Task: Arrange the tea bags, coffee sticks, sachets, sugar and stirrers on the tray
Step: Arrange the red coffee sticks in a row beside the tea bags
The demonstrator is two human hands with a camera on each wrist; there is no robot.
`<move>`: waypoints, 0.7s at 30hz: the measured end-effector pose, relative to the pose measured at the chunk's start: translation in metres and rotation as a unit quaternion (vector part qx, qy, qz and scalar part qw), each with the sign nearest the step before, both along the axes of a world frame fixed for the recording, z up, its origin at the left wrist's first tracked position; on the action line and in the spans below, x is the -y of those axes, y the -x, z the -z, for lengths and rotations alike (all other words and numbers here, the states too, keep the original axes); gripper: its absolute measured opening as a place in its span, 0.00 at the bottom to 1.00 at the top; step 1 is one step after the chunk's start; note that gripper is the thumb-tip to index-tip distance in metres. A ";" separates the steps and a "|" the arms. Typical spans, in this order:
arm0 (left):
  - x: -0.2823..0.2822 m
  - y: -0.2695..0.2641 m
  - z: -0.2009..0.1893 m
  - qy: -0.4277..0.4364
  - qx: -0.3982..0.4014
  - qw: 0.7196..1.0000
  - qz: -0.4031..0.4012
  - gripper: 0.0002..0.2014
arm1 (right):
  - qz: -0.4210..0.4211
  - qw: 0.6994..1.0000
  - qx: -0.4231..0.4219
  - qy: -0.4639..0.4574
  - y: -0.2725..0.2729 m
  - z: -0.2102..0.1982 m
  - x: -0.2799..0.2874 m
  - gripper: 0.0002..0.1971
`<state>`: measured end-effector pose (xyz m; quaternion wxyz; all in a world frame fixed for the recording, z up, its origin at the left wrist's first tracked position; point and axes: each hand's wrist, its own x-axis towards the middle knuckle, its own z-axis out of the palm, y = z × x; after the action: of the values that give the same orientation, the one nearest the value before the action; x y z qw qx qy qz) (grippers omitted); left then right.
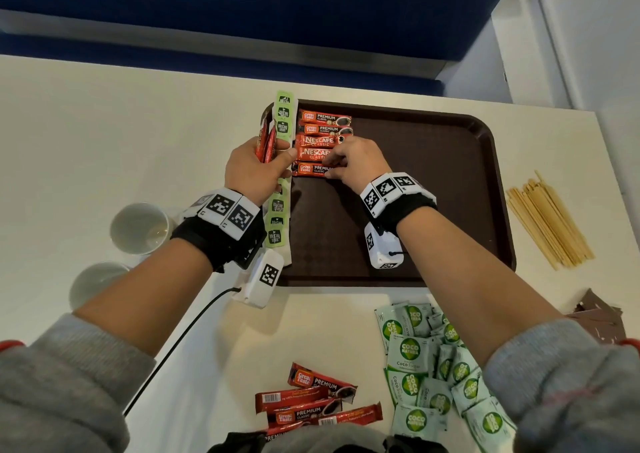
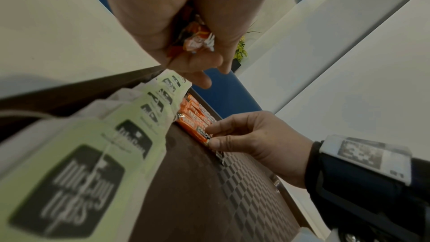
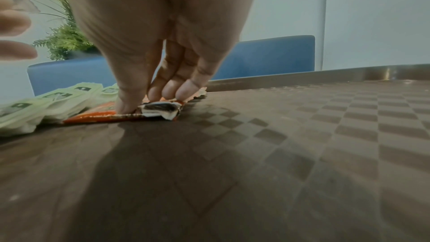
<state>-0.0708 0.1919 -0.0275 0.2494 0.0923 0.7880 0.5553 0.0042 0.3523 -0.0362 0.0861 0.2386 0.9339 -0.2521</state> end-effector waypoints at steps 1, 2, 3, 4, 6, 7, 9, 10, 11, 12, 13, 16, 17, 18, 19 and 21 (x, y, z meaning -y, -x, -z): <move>0.000 0.000 -0.001 0.000 -0.001 1.000 0.001 0.03 | 0.002 1.000 0.002 0.000 0.001 0.000 0.000 0.15; 0.000 -0.001 -0.002 0.000 0.000 1.000 0.002 0.03 | 0.003 1.000 0.004 0.001 0.001 0.000 0.001 0.15; 0.000 -0.001 -0.003 -0.002 0.003 1.000 0.003 0.03 | 0.005 1.000 0.006 0.000 0.002 0.000 0.000 0.15; 0.000 -0.002 -0.003 -0.005 0.008 1.000 0.003 0.02 | 0.005 1.000 0.007 0.000 0.002 0.000 0.000 0.15; -0.001 -0.003 -0.005 -0.013 0.017 1.000 0.001 0.04 | 0.005 1.000 0.007 -0.001 0.003 0.000 0.000 0.15; -0.001 -0.004 -0.004 -0.016 0.021 1.000 -0.001 0.05 | 0.004 1.000 0.007 -0.002 0.003 0.000 0.000 0.15; -0.001 -0.004 -0.004 -0.013 0.020 1.000 -0.001 0.07 | 0.003 1.000 0.008 -0.004 0.003 0.000 -0.001 0.16; -0.001 -0.003 -0.003 -0.010 0.018 1.000 0.001 0.07 | 0.003 1.000 0.009 -0.005 0.004 0.000 -0.001 0.16; -0.001 -0.003 -0.002 -0.005 0.013 1.000 0.002 0.06 | 0.003 1.000 0.009 -0.004 0.004 0.000 -0.001 0.16; 0.000 -0.003 -0.001 0.002 0.005 1.000 0.004 0.05 | 0.003 1.000 0.008 -0.004 0.003 0.000 -0.001 0.16; 0.000 -0.002 0.000 0.011 -0.005 1.000 0.006 0.05 | 0.002 1.000 0.004 -0.005 0.003 0.001 -0.002 0.16; -0.001 -0.002 0.000 0.022 -0.011 1.000 0.010 0.09 | -0.006 1.000 -0.022 -0.016 0.002 0.000 -0.003 0.16; -0.001 -0.003 0.000 0.022 -0.012 1.000 0.013 0.10 | -0.006 0.999 -0.036 -0.017 0.002 -0.001 -0.003 0.15; -0.002 -0.003 -0.001 0.024 -0.013 0.999 0.018 0.10 | -0.002 0.998 -0.054 -0.013 0.003 -0.002 -0.003 0.15; -0.002 -0.004 -0.001 0.026 -0.013 0.999 0.024 0.10 | 0.003 0.997 -0.077 -0.003 0.003 -0.005 -0.002 0.14; -0.003 -0.005 -0.003 0.020 -0.004 0.999 0.038 0.09 | 0.018 0.991 -0.128 0.039 0.005 -0.013 0.002 0.13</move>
<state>-0.0656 0.1944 -0.0250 0.2692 0.1189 0.7957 0.5294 -0.0008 0.3506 -0.0237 -0.0296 0.2173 0.9223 -0.3182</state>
